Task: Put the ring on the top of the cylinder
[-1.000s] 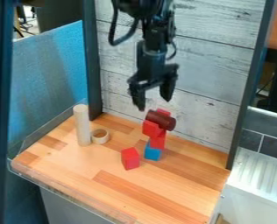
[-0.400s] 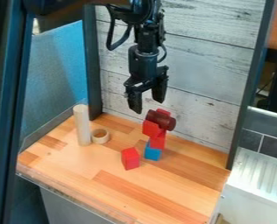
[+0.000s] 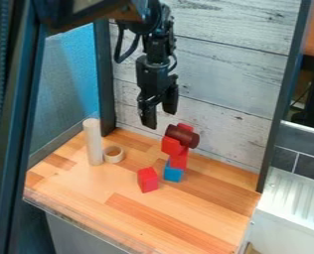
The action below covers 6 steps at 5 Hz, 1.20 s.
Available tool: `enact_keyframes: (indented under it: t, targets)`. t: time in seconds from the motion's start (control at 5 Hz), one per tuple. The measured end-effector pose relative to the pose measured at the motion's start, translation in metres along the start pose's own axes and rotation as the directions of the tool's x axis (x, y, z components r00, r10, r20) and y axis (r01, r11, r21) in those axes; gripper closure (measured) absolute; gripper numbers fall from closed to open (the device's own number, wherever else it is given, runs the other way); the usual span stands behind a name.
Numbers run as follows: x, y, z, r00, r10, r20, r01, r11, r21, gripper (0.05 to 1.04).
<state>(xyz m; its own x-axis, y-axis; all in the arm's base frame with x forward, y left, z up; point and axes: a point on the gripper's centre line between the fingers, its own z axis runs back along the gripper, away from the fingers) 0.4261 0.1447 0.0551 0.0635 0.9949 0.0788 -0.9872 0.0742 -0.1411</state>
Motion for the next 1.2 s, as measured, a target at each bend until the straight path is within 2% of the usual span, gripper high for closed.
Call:
enact_keyframes:
  t: [0.2, 0.4, 0.6, 0.8, 1.0, 1.2]
  targets:
    - [0.019, -0.004, -0.005, 0.994, 0.106, 0.033, -0.104, 0.993, -0.053, 0.083]
    - [0.028, -0.004, -0.011, 0.99, 0.125, 0.071, -0.118, 0.989, -0.093, 0.083]
    - [0.034, 0.014, -0.032, 0.987, 0.131, 0.09, -0.124, 0.989, -0.08, 0.083]
    - [0.044, 0.025, -0.037, 0.982, 0.147, 0.118, -0.139, 0.988, -0.073, 0.083]
    - [0.051, 0.028, -0.037, 0.971, 0.176, 0.164, -0.166, 0.984, -0.07, 0.083]
    - [0.06, 0.032, -0.039, 0.95, 0.214, 0.229, -0.199, 0.976, -0.086, 0.083]
